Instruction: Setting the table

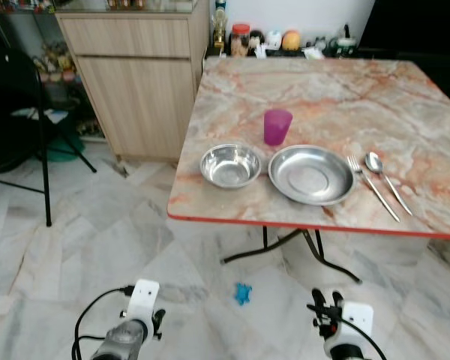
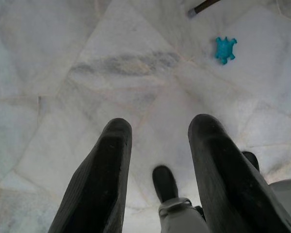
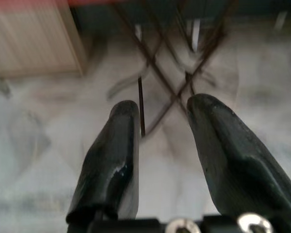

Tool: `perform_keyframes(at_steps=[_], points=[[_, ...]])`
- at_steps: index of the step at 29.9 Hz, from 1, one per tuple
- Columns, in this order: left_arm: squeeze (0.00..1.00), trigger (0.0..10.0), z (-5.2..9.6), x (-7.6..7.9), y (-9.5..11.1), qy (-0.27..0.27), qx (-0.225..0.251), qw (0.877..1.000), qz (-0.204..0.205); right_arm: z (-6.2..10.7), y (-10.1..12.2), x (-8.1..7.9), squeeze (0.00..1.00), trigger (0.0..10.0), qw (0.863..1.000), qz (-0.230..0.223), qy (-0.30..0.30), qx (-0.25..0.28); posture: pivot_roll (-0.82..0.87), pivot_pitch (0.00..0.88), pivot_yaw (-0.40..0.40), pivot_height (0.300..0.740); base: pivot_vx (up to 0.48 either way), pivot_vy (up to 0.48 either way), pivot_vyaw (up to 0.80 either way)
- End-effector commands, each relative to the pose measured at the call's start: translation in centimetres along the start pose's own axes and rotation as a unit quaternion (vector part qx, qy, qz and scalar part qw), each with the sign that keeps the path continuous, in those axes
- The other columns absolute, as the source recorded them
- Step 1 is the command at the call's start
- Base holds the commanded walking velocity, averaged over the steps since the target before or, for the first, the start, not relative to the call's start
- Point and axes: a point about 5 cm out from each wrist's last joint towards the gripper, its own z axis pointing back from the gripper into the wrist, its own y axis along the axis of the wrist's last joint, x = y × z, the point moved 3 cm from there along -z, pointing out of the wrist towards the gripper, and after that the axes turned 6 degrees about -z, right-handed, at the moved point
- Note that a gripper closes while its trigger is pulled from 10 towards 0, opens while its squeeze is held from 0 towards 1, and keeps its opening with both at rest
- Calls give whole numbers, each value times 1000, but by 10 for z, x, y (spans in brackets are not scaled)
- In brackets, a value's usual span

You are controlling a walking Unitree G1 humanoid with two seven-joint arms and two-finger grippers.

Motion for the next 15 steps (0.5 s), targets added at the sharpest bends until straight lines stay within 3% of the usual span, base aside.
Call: perform_keyframes(at_steps=[1, 4, 8, 15], points=[[0, 10000, 1, 0, -7, 1, -12, 1000, 4, 0, 17, -3, 0, 10000, 1000, 3, 1, 31, -35, 30, -20, 740, 0, 0, 0], [0, 10000, 1, -1, -7, 2, -11, 1000, 2, 9, 42, -5, 0, 10000, 997, 19, -3, 74, -37, 29, -16, 740, 0, 0, 0], [0, 10000, 1, -2, -6, 2, -10, 1000, 0, 9, 61, -4, 0, 10000, 995, 22, -14, 101, -37, 27, -13, 740, 0, 0, 0], [0, 10000, 1, -3, -5, 4, -9, 1000, 0, -7, 107, 1, 0, 10000, 988, 16, -44, 148, -34, 28, -10, 740, 0, 0, 0]])
